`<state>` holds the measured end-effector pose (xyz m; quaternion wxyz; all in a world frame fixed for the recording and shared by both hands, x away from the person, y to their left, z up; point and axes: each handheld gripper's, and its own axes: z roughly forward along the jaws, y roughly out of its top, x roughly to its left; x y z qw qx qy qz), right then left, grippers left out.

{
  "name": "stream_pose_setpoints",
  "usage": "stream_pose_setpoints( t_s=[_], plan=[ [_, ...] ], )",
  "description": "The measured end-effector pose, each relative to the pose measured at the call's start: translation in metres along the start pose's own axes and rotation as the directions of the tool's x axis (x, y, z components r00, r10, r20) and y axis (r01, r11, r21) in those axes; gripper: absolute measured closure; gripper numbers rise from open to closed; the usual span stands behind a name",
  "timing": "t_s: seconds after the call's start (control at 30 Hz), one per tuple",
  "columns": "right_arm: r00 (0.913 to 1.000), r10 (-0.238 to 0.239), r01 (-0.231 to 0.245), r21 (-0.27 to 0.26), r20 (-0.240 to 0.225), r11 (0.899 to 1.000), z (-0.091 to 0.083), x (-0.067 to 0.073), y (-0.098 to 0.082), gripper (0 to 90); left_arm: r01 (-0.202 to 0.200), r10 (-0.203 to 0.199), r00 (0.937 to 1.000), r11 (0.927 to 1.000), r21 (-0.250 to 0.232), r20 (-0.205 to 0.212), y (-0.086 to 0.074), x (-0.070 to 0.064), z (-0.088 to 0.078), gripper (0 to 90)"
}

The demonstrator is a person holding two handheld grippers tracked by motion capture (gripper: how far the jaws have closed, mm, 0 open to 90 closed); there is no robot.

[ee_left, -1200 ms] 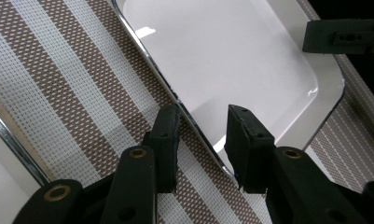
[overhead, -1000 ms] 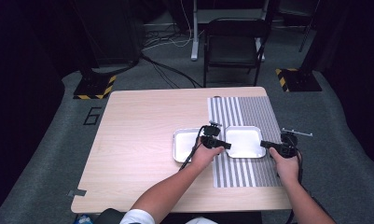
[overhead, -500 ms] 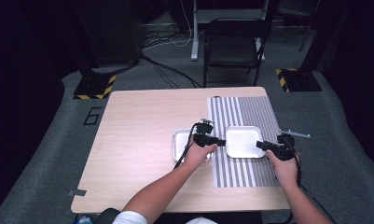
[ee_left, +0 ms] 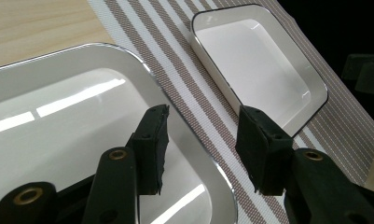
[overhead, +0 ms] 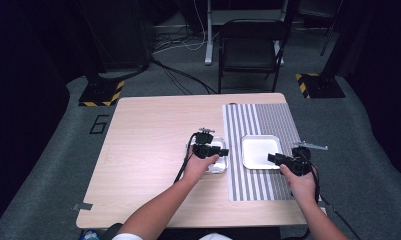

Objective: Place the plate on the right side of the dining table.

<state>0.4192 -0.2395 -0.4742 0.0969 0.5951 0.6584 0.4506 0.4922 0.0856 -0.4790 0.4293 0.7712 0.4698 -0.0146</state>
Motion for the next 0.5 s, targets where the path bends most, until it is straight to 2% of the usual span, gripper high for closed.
stream_pose_setpoints(
  t_s=[0.23,0.47,0.5],
  plan=[
    [0.9992,-0.029,0.029,0.010,-0.026,1.000,0.003,0.010,-0.004,54.8,0.008,-0.008,0.9999,0.9998,-0.020,-0.009,-0.007,0.009,-0.013,49.1],
    [0.9898,-0.109,0.110,0.012,-0.092,0.994,0.002,0.025,-0.011,47.5,-0.054,0.052,0.9980,0.9976,-0.044,-0.035,-0.024,0.022,-0.047,43.0],
    [0.9898,-0.109,0.110,0.012,-0.092,0.994,0.002,0.025,-0.011,47.5,-0.054,0.052,0.9980,0.9976,-0.044,-0.035,-0.024,0.022,-0.047,42.1]
  ],
)
